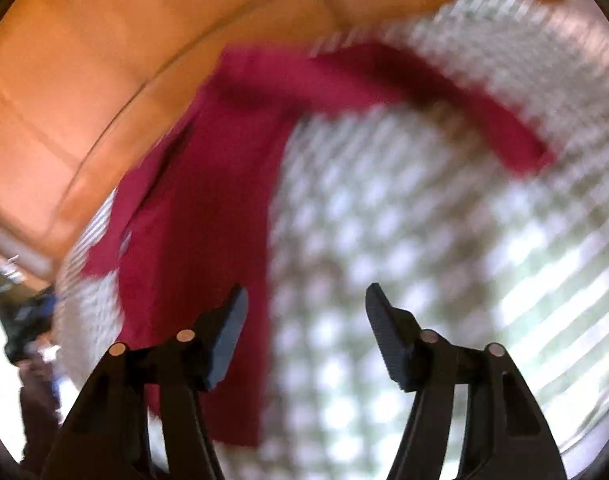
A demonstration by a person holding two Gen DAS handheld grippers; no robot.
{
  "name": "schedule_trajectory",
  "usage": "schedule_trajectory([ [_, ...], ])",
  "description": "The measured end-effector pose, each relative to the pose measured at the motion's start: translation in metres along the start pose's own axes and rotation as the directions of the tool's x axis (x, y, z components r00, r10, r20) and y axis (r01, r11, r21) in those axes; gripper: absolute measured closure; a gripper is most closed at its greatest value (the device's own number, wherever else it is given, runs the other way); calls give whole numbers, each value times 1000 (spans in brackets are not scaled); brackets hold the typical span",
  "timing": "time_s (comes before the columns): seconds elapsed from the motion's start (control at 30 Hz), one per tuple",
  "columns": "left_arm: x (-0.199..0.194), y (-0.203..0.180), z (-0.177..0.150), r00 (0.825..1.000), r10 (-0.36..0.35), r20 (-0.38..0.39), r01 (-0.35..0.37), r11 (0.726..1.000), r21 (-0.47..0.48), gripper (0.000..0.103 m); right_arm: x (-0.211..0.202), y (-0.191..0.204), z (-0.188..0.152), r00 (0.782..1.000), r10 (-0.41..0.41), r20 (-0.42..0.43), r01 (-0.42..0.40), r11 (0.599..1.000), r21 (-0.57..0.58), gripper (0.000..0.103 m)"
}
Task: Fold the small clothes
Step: 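Lift the sweater with both tools and shake it out over the bed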
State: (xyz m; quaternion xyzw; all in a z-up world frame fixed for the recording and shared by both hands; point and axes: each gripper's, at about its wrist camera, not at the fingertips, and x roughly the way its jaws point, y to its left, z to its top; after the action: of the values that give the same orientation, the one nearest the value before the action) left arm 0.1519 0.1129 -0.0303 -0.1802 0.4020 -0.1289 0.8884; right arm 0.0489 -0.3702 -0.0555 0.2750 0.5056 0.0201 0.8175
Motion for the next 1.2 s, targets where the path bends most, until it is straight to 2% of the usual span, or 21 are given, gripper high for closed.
schedule_trajectory([
  [0.07,17,-23,-25,991,-101,-83,104,994,28,57,15,14,-12,999,16,-30,-17,1000,-23,48],
  [0.13,34,-41,-42,980,-143,-141,150,988,44,57,24,24,-16,998,34,-47,-35,999,-29,48],
  [0.17,46,-50,-50,968,-172,-182,181,983,36,57,26,28,-16,998,39,-52,-41,998,-37,51],
  [0.23,62,-62,-60,956,-194,-222,204,979,22,57,32,31,-14,996,52,-67,-54,998,-35,60],
  [0.3,76,-74,-66,942,-218,-255,230,973,19,60,38,31,-10,995,61,-82,-65,997,-43,80],
  [0.33,82,-79,-68,942,-207,-264,221,975,24,70,39,32,-10,995,50,-86,-55,997,-52,85],
  [0.37,84,-81,-68,943,-197,-268,213,977,31,90,38,33,-10,996,43,-83,-48,997,-56,93],
  [0.4,83,-80,-67,945,-194,-263,208,978,27,94,35,37,-9,997,41,-72,-45,997,-60,94],
  [0.53,47,-74,-54,964,-188,-189,198,980,35,96,-14,54,-3,998,45,41,-39,989,-142,95],
  [0.63,-3,-64,-50,976,-184,-120,192,979,63,97,-63,66,-3,990,63,129,-34,976,-217,95],
  [0.7,-42,-55,-52,981,-181,-72,186,980,68,97,-84,69,-10,986,61,157,-18,966,-260,95],
  [0.8,-93,-34,-69,987,-158,-26,159,986,46,97,-96,59,-34,989,-20,149,66,948,-311,96],
  [0.9,-115,-18,-103,991,-118,-57,118,993,-4,97,-75,38,-64,981,-177,82,194,923,-332,96],
  [0.93,-113,-16,-110,992,-106,-76,105,994,-14,97,-63,28,-77,968,-246,58,251,905,-344,96],
  [1.03,-98,-1,-144,986,-25,-167,19,999,-40,97,-36,3,-99,922,-387,22,367,854,-368,96],
  [1.07,-91,6,-151,981,23,-191,-31,999,-41,97,-30,-1,-103,912,-410,12,384,842,-378,96],
  [1.1,-87,10,-152,977,14,-212,-27,998,-58,95,-28,0,-105,911,-413,12,386,841,-379,95],
  [1.13,-85,13,-151,973,0,-231,-16,998,-68,95,-28,2,-104,916,-400,7,373,847,-378,92],
  [1.17,-88,11,-146,977,49,-208,-58,998,-38,93,-29,5,-102,923,-385,1,357,855,-376,83],
  [1.2,-90,10,-140,980,78,-183,-81,997,-9,79,-33,8,-98,931,-364,17,345,864,-368,62],
])
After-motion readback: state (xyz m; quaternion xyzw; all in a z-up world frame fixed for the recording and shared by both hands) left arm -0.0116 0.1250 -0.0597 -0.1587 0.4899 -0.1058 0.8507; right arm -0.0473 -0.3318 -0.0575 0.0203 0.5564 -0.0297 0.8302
